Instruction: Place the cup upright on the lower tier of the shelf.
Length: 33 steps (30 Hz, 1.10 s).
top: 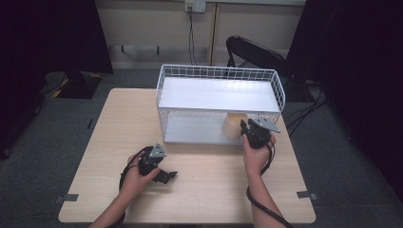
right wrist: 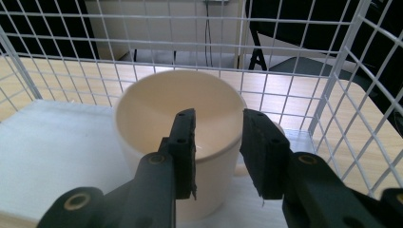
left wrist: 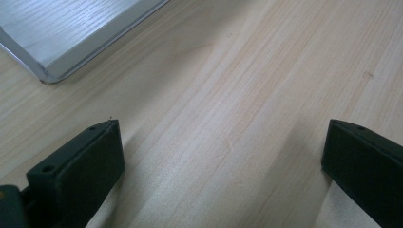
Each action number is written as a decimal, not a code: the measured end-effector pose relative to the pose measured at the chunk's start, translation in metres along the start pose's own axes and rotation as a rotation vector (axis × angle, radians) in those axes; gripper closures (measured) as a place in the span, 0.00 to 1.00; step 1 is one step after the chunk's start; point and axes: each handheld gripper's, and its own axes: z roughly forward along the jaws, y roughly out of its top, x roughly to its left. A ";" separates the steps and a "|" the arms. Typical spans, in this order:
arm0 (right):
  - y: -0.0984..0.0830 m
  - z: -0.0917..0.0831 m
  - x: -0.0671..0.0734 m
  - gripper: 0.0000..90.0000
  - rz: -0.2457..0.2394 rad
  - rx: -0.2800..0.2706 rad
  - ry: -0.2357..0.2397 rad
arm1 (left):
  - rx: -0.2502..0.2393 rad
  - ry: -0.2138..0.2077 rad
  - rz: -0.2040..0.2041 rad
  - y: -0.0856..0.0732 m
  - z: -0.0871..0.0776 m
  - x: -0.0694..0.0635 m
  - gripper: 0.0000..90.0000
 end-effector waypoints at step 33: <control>0.006 -0.011 -0.007 0.35 0.001 0.079 0.054 | 0.000 0.000 0.000 0.000 0.000 0.000 0.00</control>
